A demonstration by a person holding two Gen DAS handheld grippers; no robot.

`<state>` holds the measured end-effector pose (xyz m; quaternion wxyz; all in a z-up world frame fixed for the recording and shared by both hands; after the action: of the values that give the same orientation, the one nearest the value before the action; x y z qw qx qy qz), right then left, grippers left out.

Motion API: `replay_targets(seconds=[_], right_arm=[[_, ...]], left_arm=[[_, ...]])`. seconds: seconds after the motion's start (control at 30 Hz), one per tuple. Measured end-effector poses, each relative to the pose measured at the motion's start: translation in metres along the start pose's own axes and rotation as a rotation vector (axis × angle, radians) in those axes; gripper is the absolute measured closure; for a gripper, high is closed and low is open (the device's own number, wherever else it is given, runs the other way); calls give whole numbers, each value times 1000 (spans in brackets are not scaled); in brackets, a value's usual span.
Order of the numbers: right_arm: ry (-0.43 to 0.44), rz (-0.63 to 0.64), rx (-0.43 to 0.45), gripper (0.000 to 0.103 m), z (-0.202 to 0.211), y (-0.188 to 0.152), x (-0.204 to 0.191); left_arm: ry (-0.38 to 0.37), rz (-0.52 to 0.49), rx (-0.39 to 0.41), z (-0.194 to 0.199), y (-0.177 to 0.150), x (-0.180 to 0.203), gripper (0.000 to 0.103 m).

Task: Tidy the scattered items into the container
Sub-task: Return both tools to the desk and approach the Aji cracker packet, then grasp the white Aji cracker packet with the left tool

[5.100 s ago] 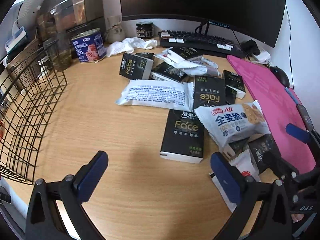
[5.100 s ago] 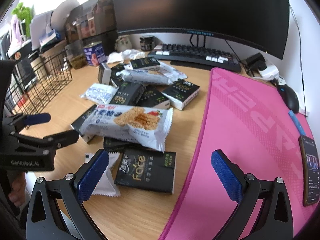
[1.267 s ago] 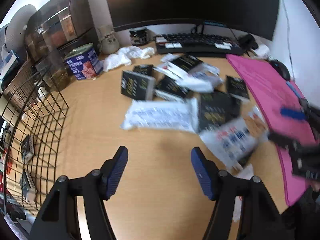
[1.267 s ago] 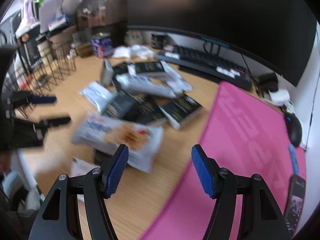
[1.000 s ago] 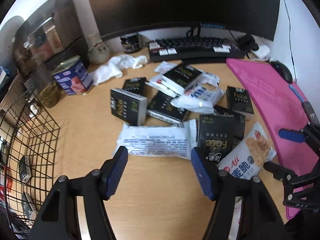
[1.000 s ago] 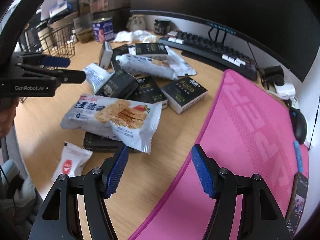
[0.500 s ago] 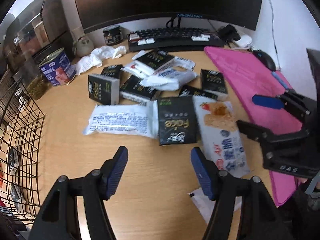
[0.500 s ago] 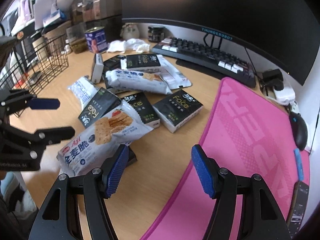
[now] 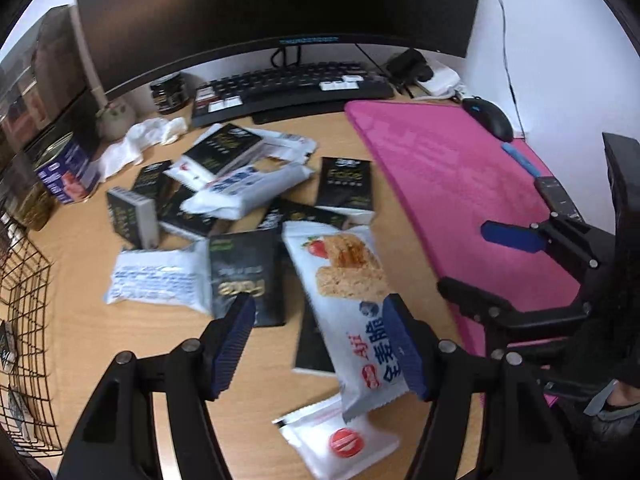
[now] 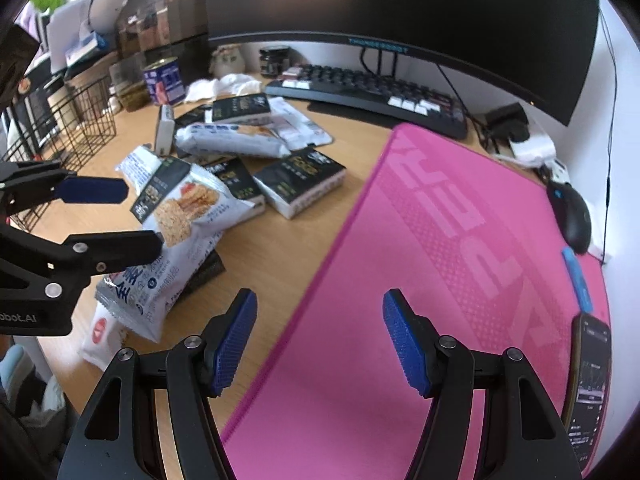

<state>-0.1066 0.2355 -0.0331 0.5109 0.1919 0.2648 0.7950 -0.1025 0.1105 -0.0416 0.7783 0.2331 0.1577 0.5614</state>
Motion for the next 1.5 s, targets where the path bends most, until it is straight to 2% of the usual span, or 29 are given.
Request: replay_targets(seconds=[0.23, 0.43, 0.7, 0.93, 1.03, 1.13, 1.27, 1.4, 1.5], right_arm=[[10, 6, -1, 38, -2, -4, 2], [7, 8, -5, 38, -3, -7, 5], [-21, 4, -9, 38, 6, -16, 20], [-22, -6, -14, 38, 7, -22, 29], [-23, -7, -20, 38, 6, -24, 30], [-29, -10, -19, 38, 7, -25, 33], [-37, -22, -17, 38, 12, -27, 42], [-52, -29, -22, 38, 13, -31, 49], [-31, -43, -23, 38, 13, -34, 50]], left_arm=[[-13, -12, -32, -16, 0, 18, 32], [-37, 18, -45, -26, 3, 21, 32], [-34, -24, -52, -31, 8, 41, 32], [49, -64, -55, -38, 9, 48, 32], [61, -70, -57, -40, 11, 51, 32], [38, -70, -57, -39, 12, 57, 32], [-50, -67, -58, -36, 13, 69, 32], [-22, -54, -94, -50, 10, 67, 32], [-38, -24, -93, -52, 6, 56, 32]])
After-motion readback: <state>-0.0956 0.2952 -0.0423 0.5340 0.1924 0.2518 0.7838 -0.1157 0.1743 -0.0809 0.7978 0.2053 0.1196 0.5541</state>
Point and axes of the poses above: each gripper's, at about its wrist camera, not at the fingertips, and z roughly against the way its jaws point, x to its right, y to its top, the point moved 4 cm from there along -z, roughly the way its jaws point, and after that the axes turned 1 degree about -z, right-handed, at the moved point
